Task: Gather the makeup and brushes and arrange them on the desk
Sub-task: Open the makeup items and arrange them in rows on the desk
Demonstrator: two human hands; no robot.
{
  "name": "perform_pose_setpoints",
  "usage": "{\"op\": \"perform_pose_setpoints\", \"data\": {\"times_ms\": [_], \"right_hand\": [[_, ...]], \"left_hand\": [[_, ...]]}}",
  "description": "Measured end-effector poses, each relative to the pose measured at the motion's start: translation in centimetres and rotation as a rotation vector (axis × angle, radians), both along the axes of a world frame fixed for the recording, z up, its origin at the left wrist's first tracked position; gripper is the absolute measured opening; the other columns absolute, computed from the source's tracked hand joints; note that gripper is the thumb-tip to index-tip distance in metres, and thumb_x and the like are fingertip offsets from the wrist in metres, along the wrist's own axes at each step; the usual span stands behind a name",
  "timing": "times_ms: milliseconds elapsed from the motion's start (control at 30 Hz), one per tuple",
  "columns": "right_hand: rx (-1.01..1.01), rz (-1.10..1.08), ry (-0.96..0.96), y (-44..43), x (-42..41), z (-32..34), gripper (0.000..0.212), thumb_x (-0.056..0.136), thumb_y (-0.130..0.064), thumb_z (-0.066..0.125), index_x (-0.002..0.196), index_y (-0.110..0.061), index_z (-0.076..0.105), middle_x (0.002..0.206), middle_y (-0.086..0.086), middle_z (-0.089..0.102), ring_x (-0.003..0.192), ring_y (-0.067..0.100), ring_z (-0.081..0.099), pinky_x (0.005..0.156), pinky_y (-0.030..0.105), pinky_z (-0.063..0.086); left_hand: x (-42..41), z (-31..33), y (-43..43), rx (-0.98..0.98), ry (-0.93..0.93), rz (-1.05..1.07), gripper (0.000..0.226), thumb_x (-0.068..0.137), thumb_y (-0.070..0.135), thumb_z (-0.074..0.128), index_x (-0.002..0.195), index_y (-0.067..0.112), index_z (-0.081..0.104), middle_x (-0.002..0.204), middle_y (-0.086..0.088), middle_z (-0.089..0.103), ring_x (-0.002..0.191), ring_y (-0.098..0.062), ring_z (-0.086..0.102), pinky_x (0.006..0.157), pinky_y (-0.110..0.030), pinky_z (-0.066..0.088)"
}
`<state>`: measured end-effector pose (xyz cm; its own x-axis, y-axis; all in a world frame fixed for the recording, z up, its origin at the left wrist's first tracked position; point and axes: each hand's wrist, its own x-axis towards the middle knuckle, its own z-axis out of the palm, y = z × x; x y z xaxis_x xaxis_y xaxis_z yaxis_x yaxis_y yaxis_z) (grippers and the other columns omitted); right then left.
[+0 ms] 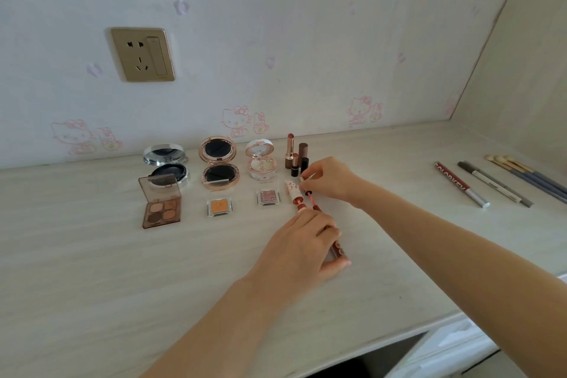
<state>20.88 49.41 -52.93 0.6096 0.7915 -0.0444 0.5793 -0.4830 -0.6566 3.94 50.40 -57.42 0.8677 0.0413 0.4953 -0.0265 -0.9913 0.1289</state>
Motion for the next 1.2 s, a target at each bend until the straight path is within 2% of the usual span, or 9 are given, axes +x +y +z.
{"op": "perform_pose_setpoints", "data": {"times_ms": [200, 367, 533, 667, 767, 867, 1000, 1100, 1200], "right_hand": [[0.013, 0.022, -0.006, -0.2, -0.4, 0.1, 0.026, 0.087, -0.021, 0.067, 0.109, -0.009, 0.07, 0.106, 0.006, 0.068, 0.1, 0.02, 0.06, 0.088, 0.029, 0.047], [0.002, 0.032, -0.007, -0.4, -0.3, 0.0, 0.03, 0.09, -0.021, 0.059, 0.118, -0.013, 0.065, 0.098, -0.001, 0.057, 0.095, 0.014, 0.05, 0.08, 0.024, 0.038], [0.0, 0.042, -0.027, -1.0, -0.1, 0.3, 0.032, 0.091, -0.018, 0.055, 0.122, -0.012, 0.063, 0.119, 0.004, 0.062, 0.111, 0.018, 0.054, 0.086, 0.024, 0.039], [0.006, 0.034, -0.05, -2.2, 0.2, 0.6, 0.033, 0.092, -0.017, 0.052, 0.123, -0.014, 0.061, 0.12, 0.004, 0.063, 0.113, 0.019, 0.056, 0.086, 0.024, 0.042], [-0.026, 0.037, -0.115, -3.6, 0.4, 0.7, 0.032, 0.092, -0.02, 0.052, 0.123, -0.015, 0.061, 0.122, 0.003, 0.063, 0.115, 0.019, 0.056, 0.096, 0.026, 0.043], [-0.067, 0.044, -0.187, -5.7, 0.3, 0.6, 0.032, 0.093, -0.022, 0.051, 0.123, -0.015, 0.061, 0.12, 0.002, 0.064, 0.114, 0.018, 0.057, 0.099, 0.026, 0.043], [-0.117, 0.048, -0.327, -9.2, 0.0, -0.3, 0.033, 0.094, -0.024, 0.049, 0.125, -0.016, 0.058, 0.121, 0.003, 0.063, 0.111, 0.02, 0.058, 0.097, 0.031, 0.045], [-0.169, 0.027, -0.443, -12.2, -0.6, -0.9, 0.034, 0.095, -0.025, 0.045, 0.127, -0.019, 0.055, 0.125, 0.002, 0.059, 0.113, 0.023, 0.055, 0.094, 0.037, 0.047], [-0.185, 0.003, -0.504, -15.0, -1.0, -1.1, 0.036, 0.097, -0.026, 0.042, 0.131, -0.021, 0.051, 0.128, -0.001, 0.054, 0.115, 0.022, 0.054, 0.093, 0.037, 0.047]], "left_hand": [[-0.1, 0.0, 0.0, -0.051, -0.024, 0.005, 0.041, 0.083, 0.049, 0.058, 0.103, 0.014, 0.069, 0.105, 0.004, 0.062, 0.103, -0.013, 0.054, 0.106, -0.024, 0.033], [-0.2, 0.1, -0.1, -0.074, -0.015, 0.0, 0.042, 0.084, 0.049, 0.057, 0.106, 0.015, 0.068, 0.107, 0.005, 0.061, 0.105, -0.012, 0.053, 0.106, -0.025, 0.034], [-0.3, 0.2, -0.1, -0.083, 0.003, 0.008, 0.043, 0.084, 0.051, 0.055, 0.108, 0.017, 0.067, 0.112, 0.005, 0.06, 0.109, -0.011, 0.051, 0.103, -0.021, 0.033], [-0.4, 0.1, 0.0, -0.072, 0.012, 0.016, 0.045, 0.084, 0.053, 0.055, 0.111, 0.019, 0.066, 0.12, 0.007, 0.058, 0.116, -0.01, 0.049, 0.105, -0.021, 0.032], [-0.5, 0.1, -0.1, -0.079, 0.016, 0.015, 0.046, 0.085, 0.054, 0.054, 0.114, 0.02, 0.065, 0.122, 0.008, 0.057, 0.118, -0.008, 0.047, 0.106, -0.021, 0.031], [-0.5, 0.2, -0.1, -0.096, 0.02, 0.007, 0.045, 0.088, 0.053, 0.052, 0.116, 0.02, 0.064, 0.121, 0.008, 0.057, 0.119, -0.007, 0.047, 0.107, -0.023, 0.034], [-0.4, 0.4, -0.2, -0.079, 0.028, 0.0, 0.042, 0.092, 0.05, 0.047, 0.114, 0.02, 0.065, 0.118, 0.009, 0.059, 0.118, -0.008, 0.048, 0.105, -0.024, 0.036], [-0.2, 0.8, -0.5, -0.074, 0.0, 0.014, 0.041, 0.094, 0.046, 0.041, 0.108, 0.019, 0.068, 0.112, 0.01, 0.063, 0.112, -0.008, 0.052, 0.098, -0.025, 0.041], [0.6, 1.2, -0.9, -0.085, -0.022, 0.022, 0.042, 0.095, 0.044, 0.038, 0.107, 0.018, 0.069, 0.108, 0.01, 0.065, 0.11, -0.009, 0.053, 0.093, -0.026, 0.044]]}}
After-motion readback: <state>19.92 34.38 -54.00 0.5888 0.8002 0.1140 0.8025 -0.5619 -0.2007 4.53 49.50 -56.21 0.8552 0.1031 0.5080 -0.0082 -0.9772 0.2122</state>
